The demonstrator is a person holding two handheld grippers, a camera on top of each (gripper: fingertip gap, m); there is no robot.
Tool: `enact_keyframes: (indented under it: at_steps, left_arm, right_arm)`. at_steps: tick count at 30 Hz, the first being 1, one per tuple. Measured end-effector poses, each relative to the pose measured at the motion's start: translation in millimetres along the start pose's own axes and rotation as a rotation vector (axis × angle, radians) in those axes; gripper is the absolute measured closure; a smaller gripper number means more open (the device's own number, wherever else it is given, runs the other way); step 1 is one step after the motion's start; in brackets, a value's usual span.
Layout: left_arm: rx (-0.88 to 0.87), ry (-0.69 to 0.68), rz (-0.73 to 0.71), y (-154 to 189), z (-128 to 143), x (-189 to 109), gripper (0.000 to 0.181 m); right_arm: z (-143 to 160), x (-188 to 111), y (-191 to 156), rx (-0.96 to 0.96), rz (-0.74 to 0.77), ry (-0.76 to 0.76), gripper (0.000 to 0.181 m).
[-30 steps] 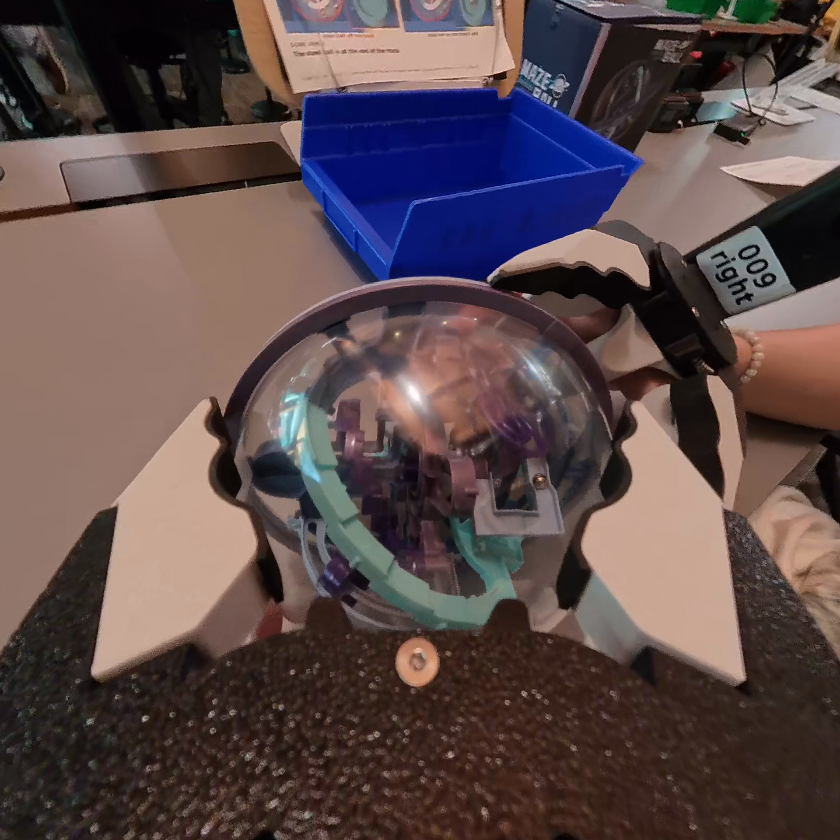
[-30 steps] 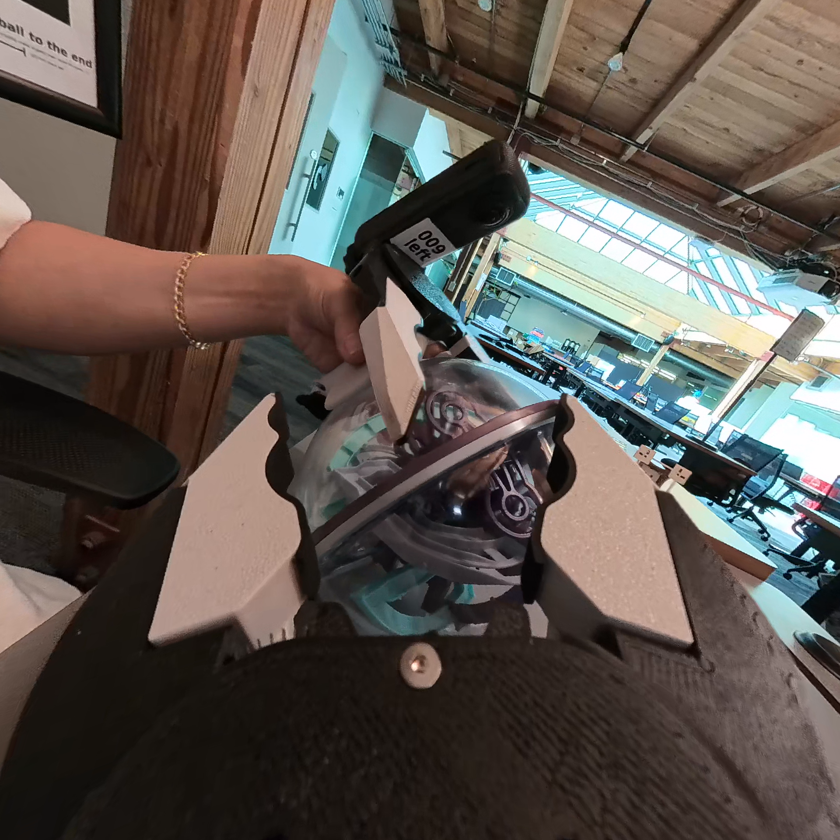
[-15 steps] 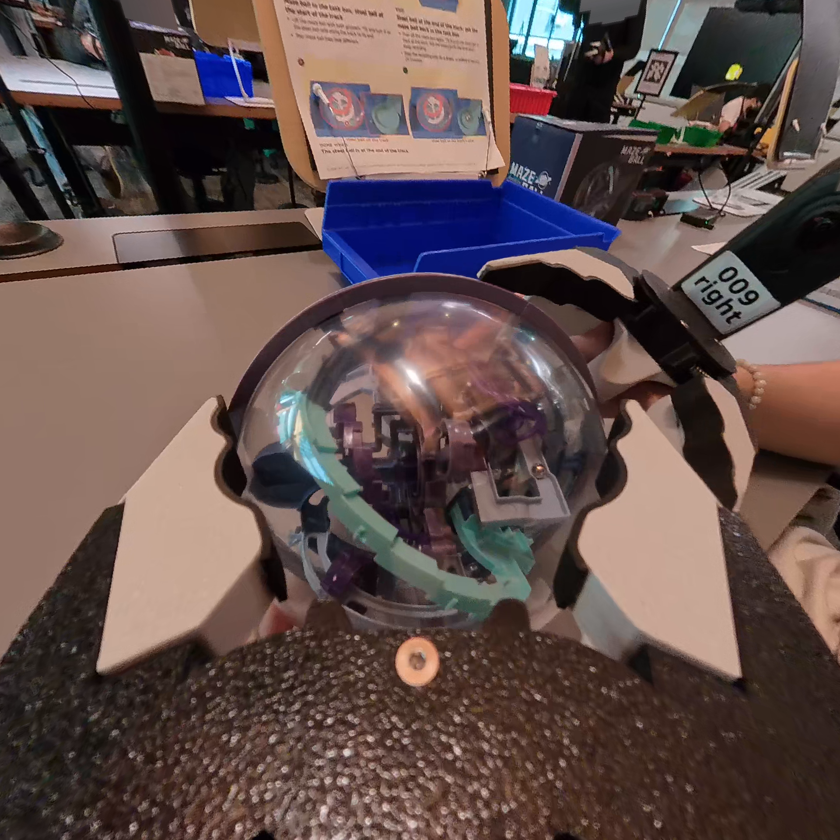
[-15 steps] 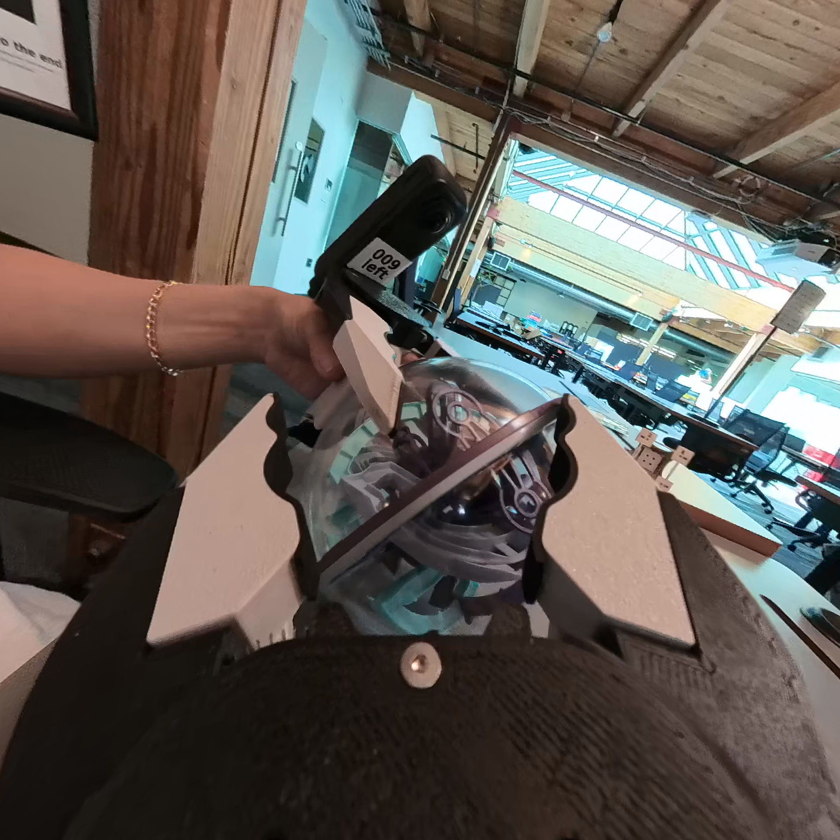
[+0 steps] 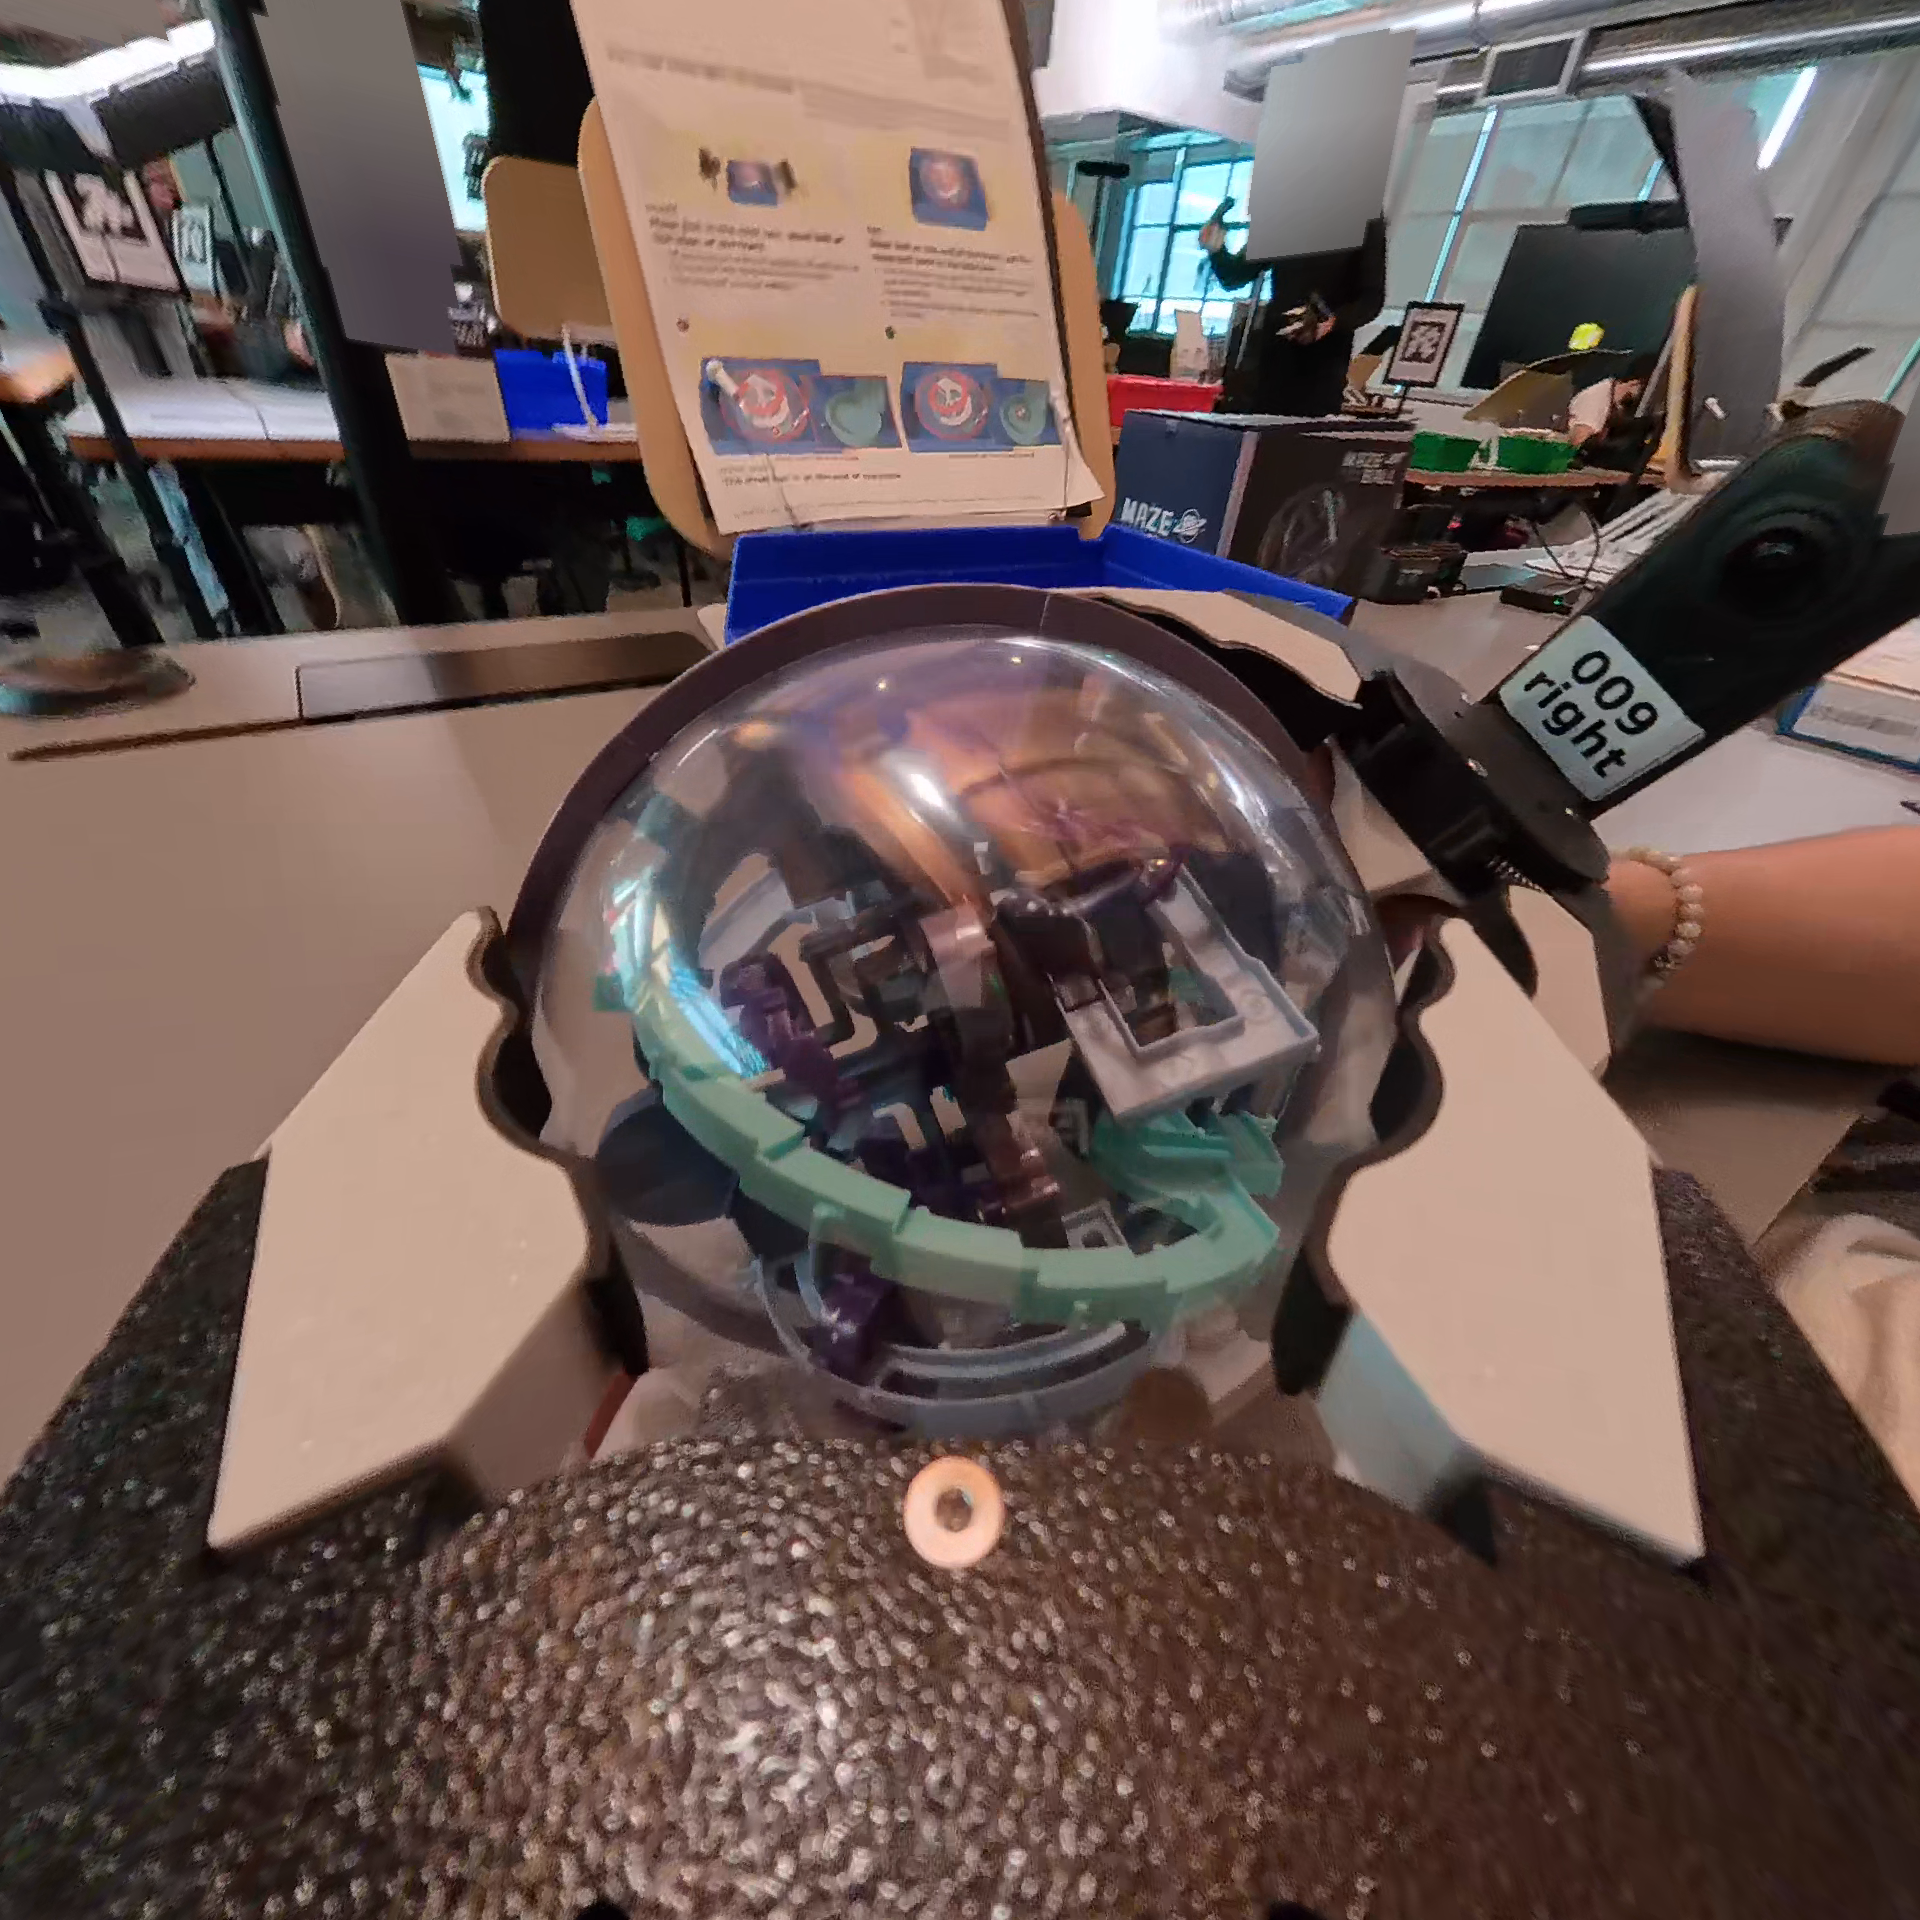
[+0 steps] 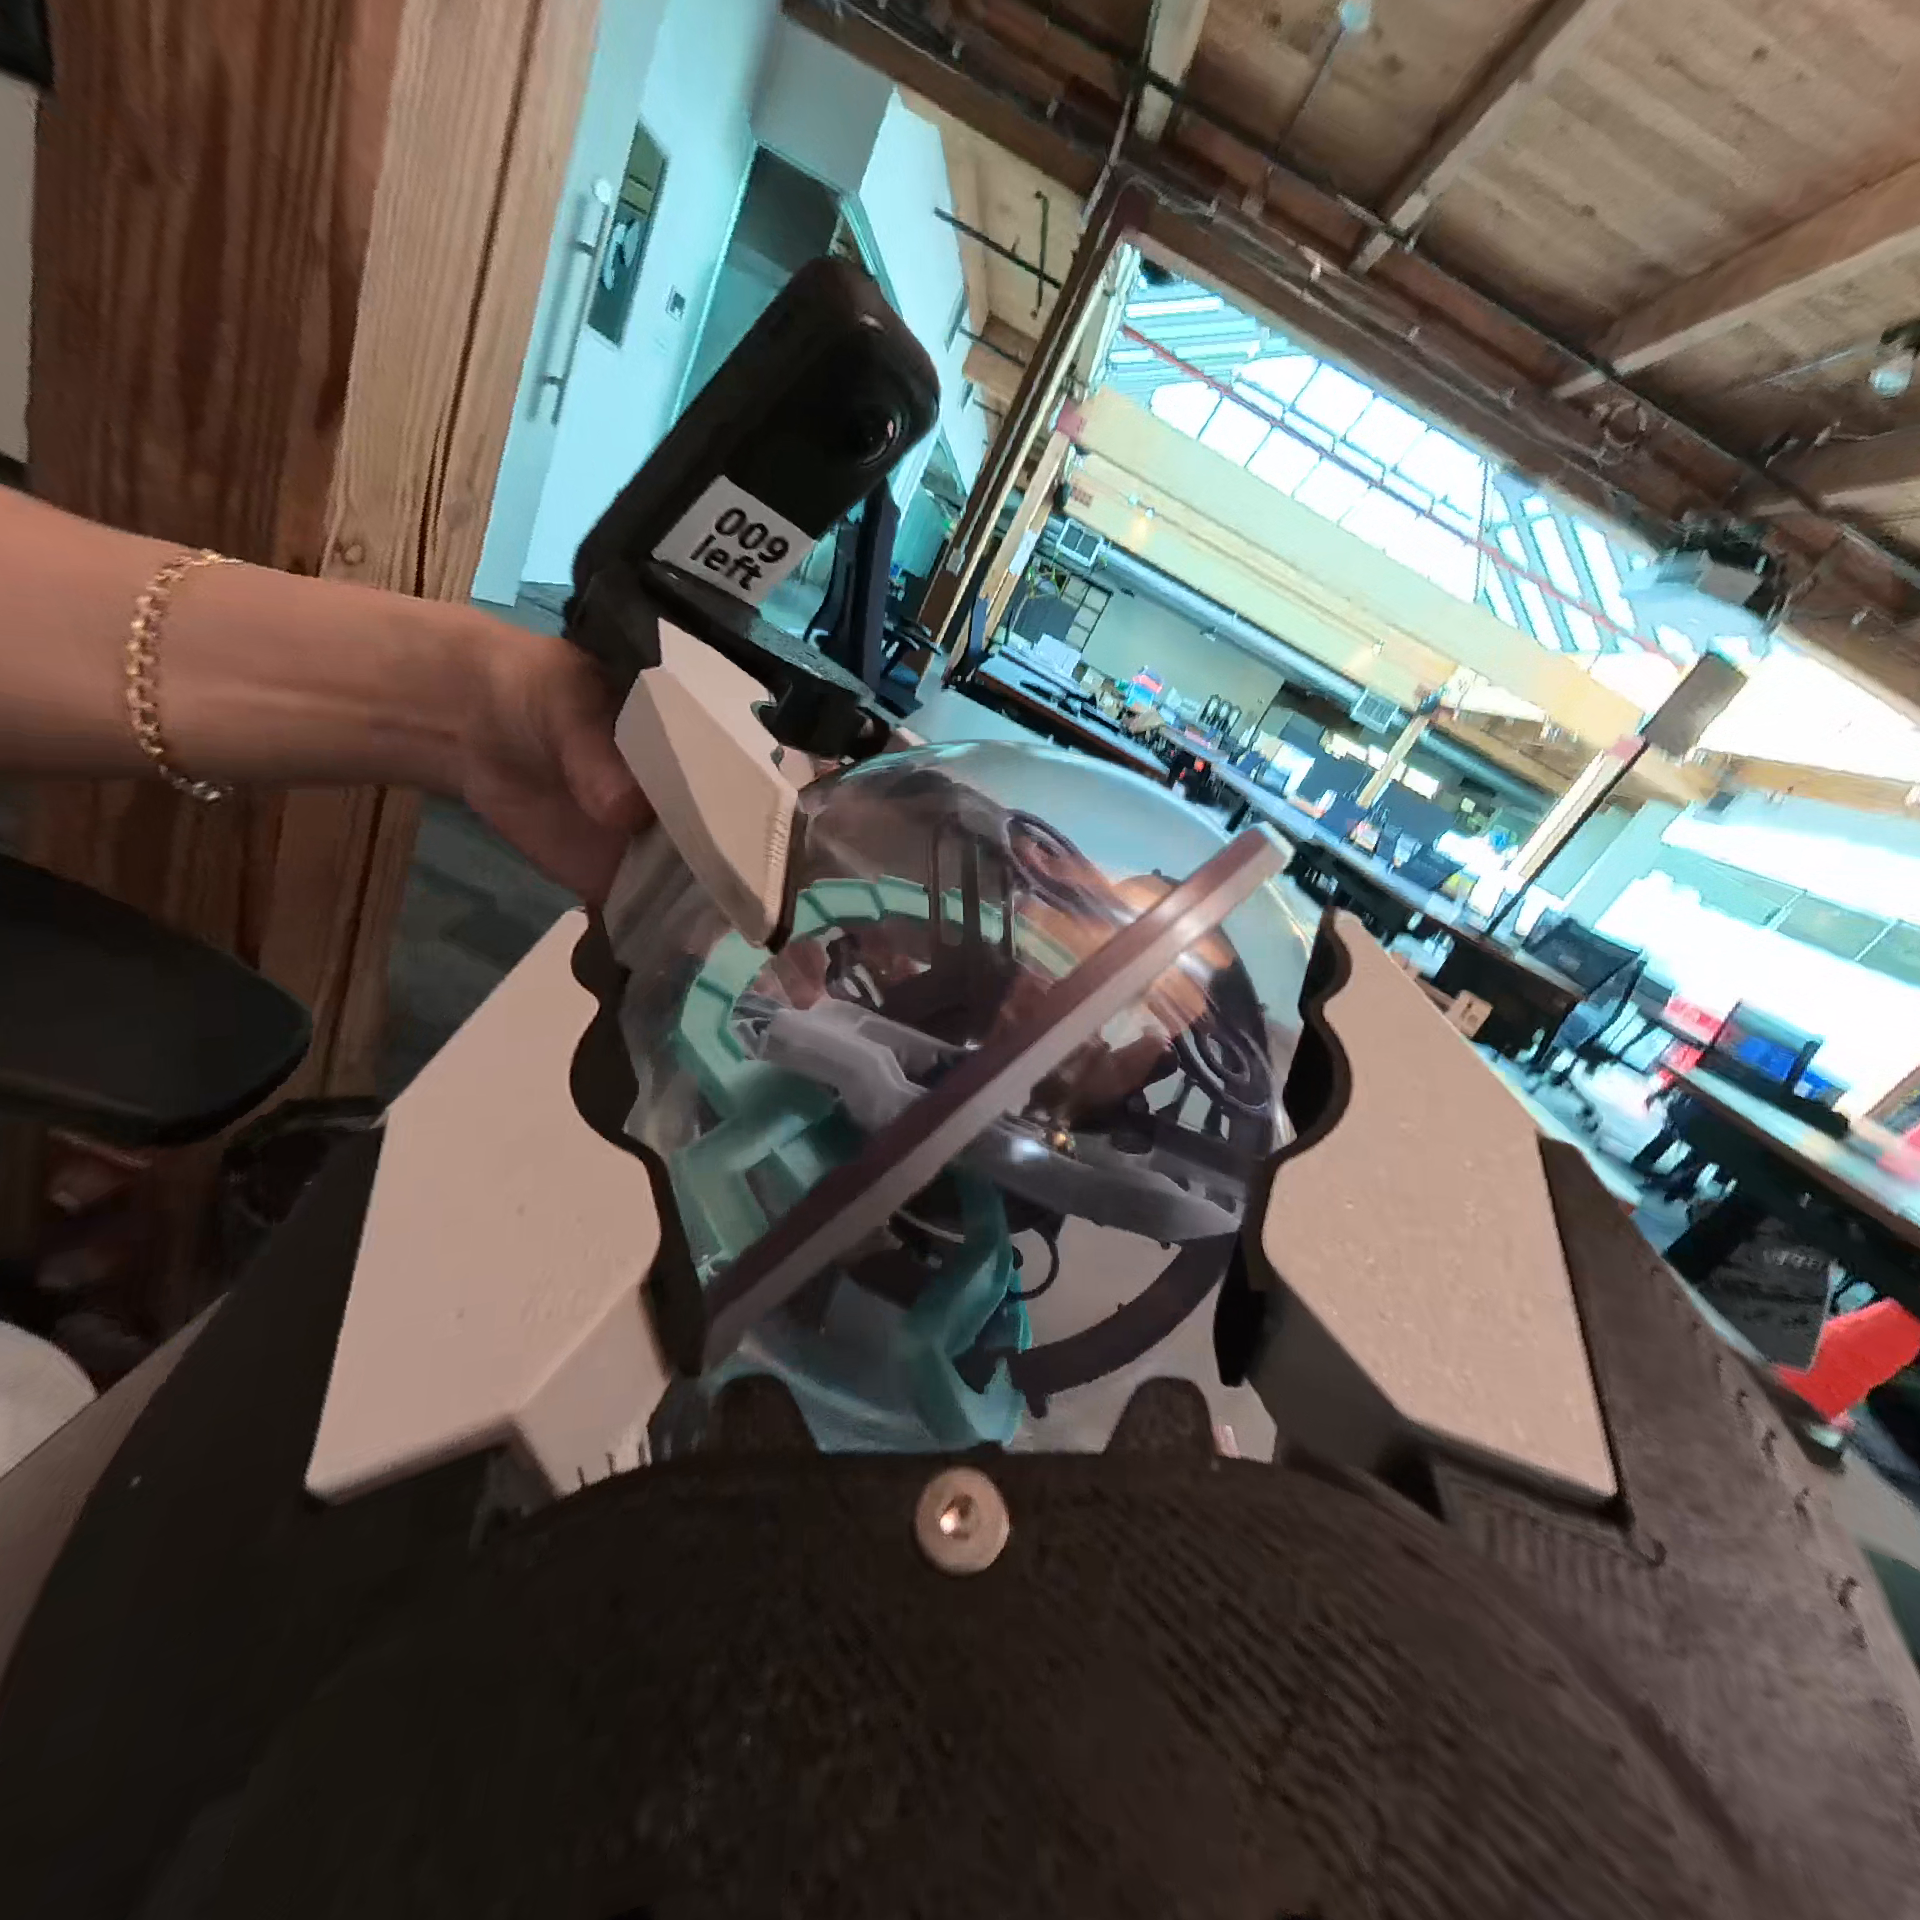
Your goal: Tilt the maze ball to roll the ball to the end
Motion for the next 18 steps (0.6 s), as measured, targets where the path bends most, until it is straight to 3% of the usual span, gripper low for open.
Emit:
enact_keyframes:
  at_steps: [7,18]
  left_arm:
    - [0.087,0.090,0.046,7.7,1.3,-8.8,0.024]
    - [0.107,0.098,0.019,11.8,1.3,-8.5,0.024]
  right_arm:
    - [-6.3,-3.1,-8.6,-0.065,-0.010,0.019,0.058]
    - [-5.7,-5.7,-7.9,-0.043,-0.024,0.036,0.055]
Point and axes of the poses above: each gripper's, where its closed fingertips meet, x out along the fingers, z out of its underside, y = z × x across the jaws, the point moved 2 cm from there along -x, back along the fingers, and after that the axes turned 7 degrees about z, right-handed, at the moved point
